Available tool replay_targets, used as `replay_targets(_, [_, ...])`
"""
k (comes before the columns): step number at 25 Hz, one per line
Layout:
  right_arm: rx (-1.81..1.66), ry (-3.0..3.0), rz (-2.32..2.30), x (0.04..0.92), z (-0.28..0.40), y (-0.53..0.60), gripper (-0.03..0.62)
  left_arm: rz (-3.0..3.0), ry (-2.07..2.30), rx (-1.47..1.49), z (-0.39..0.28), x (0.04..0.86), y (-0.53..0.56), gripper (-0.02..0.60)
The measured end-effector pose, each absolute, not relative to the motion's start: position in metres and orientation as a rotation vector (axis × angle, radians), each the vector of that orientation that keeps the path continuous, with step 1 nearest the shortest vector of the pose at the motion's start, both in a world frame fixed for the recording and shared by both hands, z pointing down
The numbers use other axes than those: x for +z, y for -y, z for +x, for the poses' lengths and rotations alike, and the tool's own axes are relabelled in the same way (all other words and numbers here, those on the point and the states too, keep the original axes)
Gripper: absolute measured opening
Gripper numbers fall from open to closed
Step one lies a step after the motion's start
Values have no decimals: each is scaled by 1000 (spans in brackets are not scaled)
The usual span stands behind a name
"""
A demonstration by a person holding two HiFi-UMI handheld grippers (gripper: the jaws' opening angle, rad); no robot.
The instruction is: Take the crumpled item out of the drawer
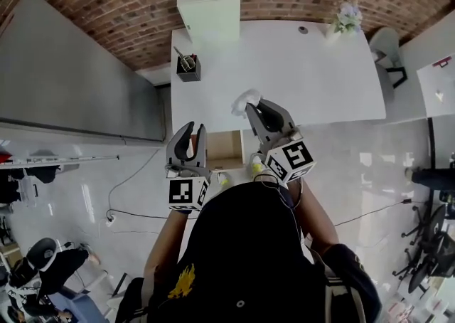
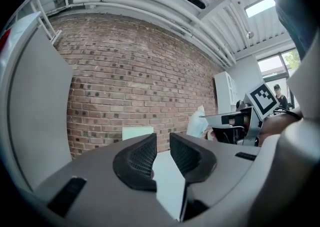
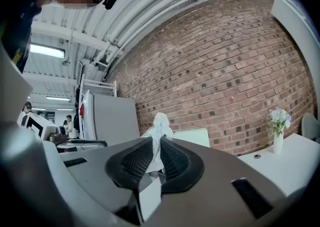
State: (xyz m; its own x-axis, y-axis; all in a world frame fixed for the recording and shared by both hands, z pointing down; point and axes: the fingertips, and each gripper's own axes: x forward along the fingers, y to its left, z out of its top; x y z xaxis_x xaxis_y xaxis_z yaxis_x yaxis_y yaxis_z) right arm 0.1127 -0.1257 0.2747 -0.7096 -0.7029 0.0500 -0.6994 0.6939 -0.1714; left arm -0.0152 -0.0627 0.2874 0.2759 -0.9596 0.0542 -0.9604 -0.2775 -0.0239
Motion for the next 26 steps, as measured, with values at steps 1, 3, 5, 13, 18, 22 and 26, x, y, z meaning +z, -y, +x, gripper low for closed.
replay_targets(1, [-272,-2873,-1182,273,113,125,71,2499,1879,85,-15,286,64,95])
replay_targets(3, [-259,-2872,-1168,267,112,124,71,2496,1884,68,-16,283,67,94])
replay_targets(5, [-242,-2868,-1148,260,111,123,71,2498,1894,55,-17,279,70,92])
replay_targets(13, [-313,-2800,-1095,245,109,123,71,2501,1906,81,-24,280,73,92])
replay_targets(18, [-399,-2754,-1061,244,108,125,72,2487,1901,112,-32,285,75,84])
replay_targets(22, [-433,-2738,-1048,243,107,128,72,2481,1904,112,-38,286,76,81])
replay_targets(26, [-496,-2705,-1026,242,107,128,73,2471,1900,108,-42,289,75,77])
